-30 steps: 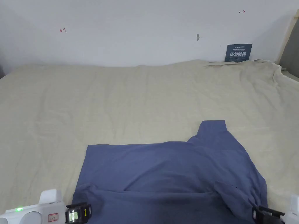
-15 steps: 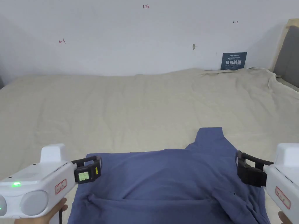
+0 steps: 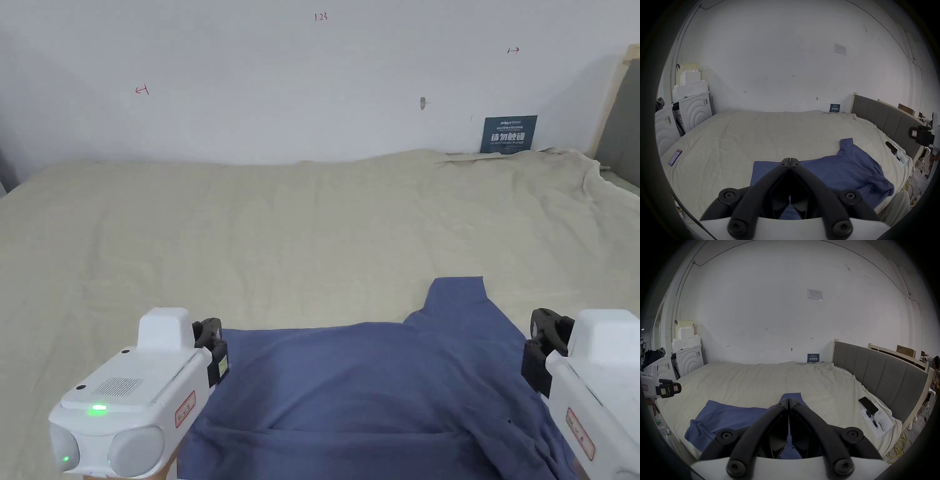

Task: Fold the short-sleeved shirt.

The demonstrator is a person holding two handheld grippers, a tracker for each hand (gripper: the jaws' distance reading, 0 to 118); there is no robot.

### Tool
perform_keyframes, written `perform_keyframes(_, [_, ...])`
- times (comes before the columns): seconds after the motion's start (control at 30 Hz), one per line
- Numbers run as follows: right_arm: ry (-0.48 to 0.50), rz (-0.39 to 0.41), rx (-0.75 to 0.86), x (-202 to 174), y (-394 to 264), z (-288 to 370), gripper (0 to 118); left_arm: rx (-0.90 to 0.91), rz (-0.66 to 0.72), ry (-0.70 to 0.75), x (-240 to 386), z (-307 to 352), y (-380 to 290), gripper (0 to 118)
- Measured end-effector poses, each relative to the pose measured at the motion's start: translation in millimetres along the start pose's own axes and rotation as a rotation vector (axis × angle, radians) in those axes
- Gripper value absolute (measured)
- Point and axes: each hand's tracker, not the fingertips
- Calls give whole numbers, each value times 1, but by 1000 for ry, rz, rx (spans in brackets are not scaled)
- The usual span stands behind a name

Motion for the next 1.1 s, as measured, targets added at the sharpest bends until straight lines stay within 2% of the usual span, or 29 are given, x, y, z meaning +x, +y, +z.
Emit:
perform_keyframes(0.27, [9, -7, -27, 6, 0, -13, 0, -126, 22, 20, -17, -48, 2, 0])
perform_keyframes(0.43, [15, -6, -40, 9, 0, -27, 0, -231, 27, 42, -39, -106, 6, 1])
perform_keyframes(0.5, [15, -9, -48, 10, 0, -34, 0, -279, 39, 41, -49, -130, 8, 10])
perform_keyframes(0.53, [13, -9, -52, 11, 0, -38, 0, -307, 44, 41, -58, -146, 7, 18])
perform_keyframes(0.6, [9, -9, -63, 11, 0, -46, 0, -340, 51, 63, -69, -171, 9, 54])
perform_keyframes(0.63, [9, -9, -70, 12, -1, -50, 0, -370, 54, 79, -74, -184, 9, 66])
perform_keyframes(0.67, [8, -10, -77, 13, -1, -54, 0, -391, 58, 89, -77, -193, 11, 71])
perform_keyframes(0.7, [6, -9, -83, 13, -2, -59, 0, -425, 62, 100, -83, -206, 10, 71])
perform_keyframes(0.77, [1, -7, -97, 14, -4, -68, 0, -478, 69, 111, -92, -230, 9, 92])
perform_keyframes(1.03, [-28, -5, -161, 19, -15, -103, 0, -644, 142, 136, -126, -312, -14, 94])
perform_keyframes(1.1, [-31, -5, -172, 20, -16, -109, 0, -668, 137, 147, -130, -327, -23, 89])
